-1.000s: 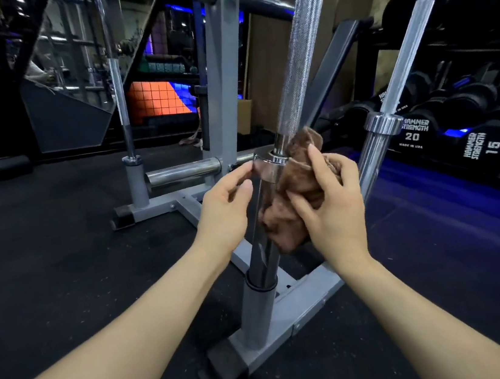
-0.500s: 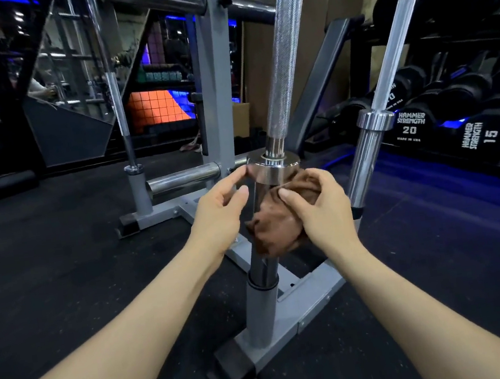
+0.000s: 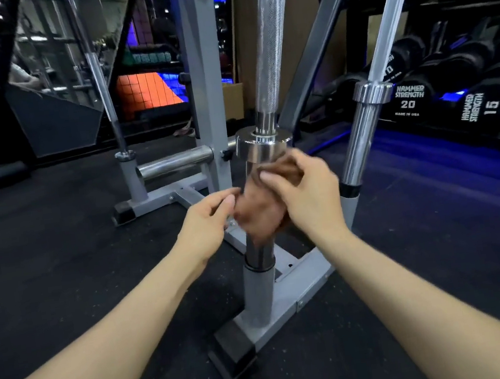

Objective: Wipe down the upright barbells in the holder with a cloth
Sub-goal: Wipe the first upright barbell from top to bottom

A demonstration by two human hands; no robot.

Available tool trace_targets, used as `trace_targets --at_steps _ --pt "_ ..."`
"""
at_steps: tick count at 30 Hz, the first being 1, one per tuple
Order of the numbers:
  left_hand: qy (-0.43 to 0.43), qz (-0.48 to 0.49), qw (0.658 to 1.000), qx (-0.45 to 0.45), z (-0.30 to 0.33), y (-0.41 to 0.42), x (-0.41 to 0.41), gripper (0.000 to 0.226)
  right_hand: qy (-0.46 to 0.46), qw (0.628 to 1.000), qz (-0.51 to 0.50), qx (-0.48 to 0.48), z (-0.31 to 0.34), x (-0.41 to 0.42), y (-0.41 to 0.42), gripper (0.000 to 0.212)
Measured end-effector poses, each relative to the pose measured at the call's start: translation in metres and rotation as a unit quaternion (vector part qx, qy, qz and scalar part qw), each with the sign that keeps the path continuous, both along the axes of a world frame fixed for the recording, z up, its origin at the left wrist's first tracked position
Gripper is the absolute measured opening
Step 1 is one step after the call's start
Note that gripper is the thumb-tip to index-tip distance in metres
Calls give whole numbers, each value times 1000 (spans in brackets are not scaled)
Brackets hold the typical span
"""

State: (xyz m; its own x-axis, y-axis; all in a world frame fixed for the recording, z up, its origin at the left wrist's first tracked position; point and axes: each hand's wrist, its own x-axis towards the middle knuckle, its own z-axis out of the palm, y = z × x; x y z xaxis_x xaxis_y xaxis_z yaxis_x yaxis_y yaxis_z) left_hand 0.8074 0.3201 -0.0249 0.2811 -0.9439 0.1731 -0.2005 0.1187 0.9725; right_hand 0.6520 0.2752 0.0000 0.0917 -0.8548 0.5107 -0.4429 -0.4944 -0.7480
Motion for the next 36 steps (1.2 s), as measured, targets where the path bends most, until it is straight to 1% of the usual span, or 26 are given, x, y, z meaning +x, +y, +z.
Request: trace_targets --at_steps 1,5,7,9,12,14,18,19,22,25,28,29,32,34,36 --pt "10 -5 1000 5 -1 -1 -1 25 -14 1000 -4 -4 5 3 1 26" --pt "58 -15 997 41 -13 -6 -3 29 7 1000 -14 7 -6 10 4 55" --pt "67 -21 996 52 -20 -9 0 28 11 1000 -2 6 -14 7 2 60" --pt "74 -35 995 56 -25 -8 2 28 28 999 19 29 -24 3 2 64" --pt "74 -64 993 69 -36 -4 5 27 93 990 44 95 -57 -1 6 71" --pt "66 -66 993 78 -42 -4 4 26 120 983 48 128 -72 -1 7 71" --pt "77 -58 992 81 -48 -4 -1 23 117 983 48 134 -76 -3 -1 70" --pt "79 -55 992 80 -48 -3 -2 22 126 981 50 140 -79 -3 -2 67" --pt "72 -44 993 86 -49 -1 -4 23 195 965 51 168 -97 -2 1 52" --pt "63 -41 993 94 -47 0 -4 27 208 951 61 218 -108 -1 4 48" --pt "66 -44 992 99 -48 -2 -3 26 214 959 56 175 -98 -3 -1 32" --pt "67 -48 992 100 -48 -2 -2 25 202 967 49 146 -89 -5 -2 33" --pt "70 -52 991 99 -51 -5 1 24 121 991 27 56 -49 -10 -2 49" --pt "74 -53 992 86 -53 -7 2 25 61 998 13 11 -26 -9 -1 59" --pt "82 -47 993 75 -56 -9 3 25 37 999 13 -1 -24 -3 1 64"
